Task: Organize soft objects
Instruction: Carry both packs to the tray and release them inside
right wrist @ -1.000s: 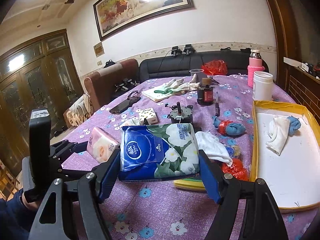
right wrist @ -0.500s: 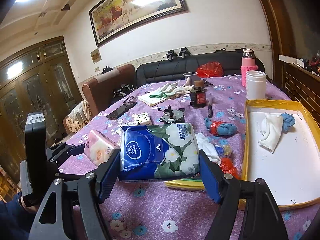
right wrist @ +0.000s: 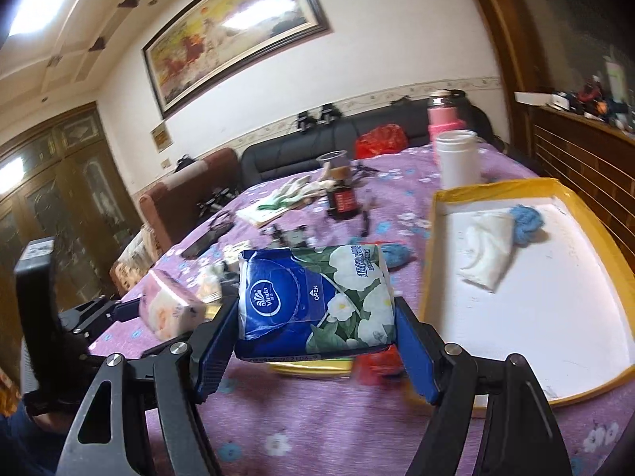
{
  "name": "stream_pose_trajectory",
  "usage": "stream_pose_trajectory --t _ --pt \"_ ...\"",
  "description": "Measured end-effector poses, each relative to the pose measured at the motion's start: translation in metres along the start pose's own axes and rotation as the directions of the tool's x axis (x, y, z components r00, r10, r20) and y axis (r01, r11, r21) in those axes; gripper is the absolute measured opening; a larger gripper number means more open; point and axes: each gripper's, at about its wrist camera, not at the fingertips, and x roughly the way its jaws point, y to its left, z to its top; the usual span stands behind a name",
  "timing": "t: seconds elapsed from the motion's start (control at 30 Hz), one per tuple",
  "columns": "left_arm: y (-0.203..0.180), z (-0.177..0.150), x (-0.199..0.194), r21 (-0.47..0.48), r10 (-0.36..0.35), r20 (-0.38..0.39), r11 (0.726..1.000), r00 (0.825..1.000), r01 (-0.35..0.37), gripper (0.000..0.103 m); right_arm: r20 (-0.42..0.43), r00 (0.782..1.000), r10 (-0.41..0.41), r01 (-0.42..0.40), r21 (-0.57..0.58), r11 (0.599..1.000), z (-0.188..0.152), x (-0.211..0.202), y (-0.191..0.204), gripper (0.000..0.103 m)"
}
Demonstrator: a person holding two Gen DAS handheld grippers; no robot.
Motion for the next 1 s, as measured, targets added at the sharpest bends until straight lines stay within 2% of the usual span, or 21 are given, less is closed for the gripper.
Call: stream_pose_trajectory --t 0.13,0.27,0.37,0.47,0.6,0.77,0.83,0.93,1.0 --pt "-0.023 0.020 0.002 0.022 -0.072 0.009 0.997 0.997 0.072 0.075 0.014 0.998 -0.063 0.063 0.058 0.996 0.004 -0.008 -0.030 0.079" --pt "-0.050 0.040 0.010 0.031 -0.163 0.004 0.986 0.987 0.163 0.075 0.015 0.985 -0.169 0.166 0.137 0.977 0.006 -0.015 -0.067 0.079" --pt "-0.077 0.058 0.019 0.042 -0.237 0.002 0.971 0.971 0.237 0.075 -0.013 0.966 -0.257 0.255 0.200 0.946 0.008 -0.016 -0.095 0.079" --pt "-0.104 0.073 0.034 0.053 -0.307 -0.004 0.950 0.952 0.307 0.075 -0.037 0.958 -0.285 0.284 0.273 0.919 0.011 -0.016 -0.122 0.079" --pt "-0.137 0.084 0.058 0.059 -0.365 -0.027 0.929 0.931 0.366 0.075 -0.059 0.936 -0.348 0.348 0.303 0.887 0.015 -0.013 -0.146 0.079" --pt "-0.165 0.075 0.085 0.073 -0.389 -0.066 0.917 0.919 0.393 0.075 -0.053 0.932 -0.359 0.357 0.310 0.881 0.009 -0.008 -0.156 0.079" --pt "-0.169 0.073 0.089 0.081 -0.386 -0.068 0.917 0.920 0.390 0.076 -0.038 0.925 -0.377 0.371 0.292 0.881 0.008 -0.008 -0.154 0.079" --pt "-0.171 0.068 0.093 0.083 -0.387 -0.060 0.917 0.920 0.391 0.085 -0.025 0.924 -0.381 0.371 0.296 0.880 0.009 -0.007 -0.154 0.081" --pt "-0.169 0.066 0.093 0.077 -0.403 -0.042 0.911 0.914 0.405 0.086 -0.008 0.930 -0.368 0.353 0.303 0.885 0.009 -0.009 -0.154 0.084"
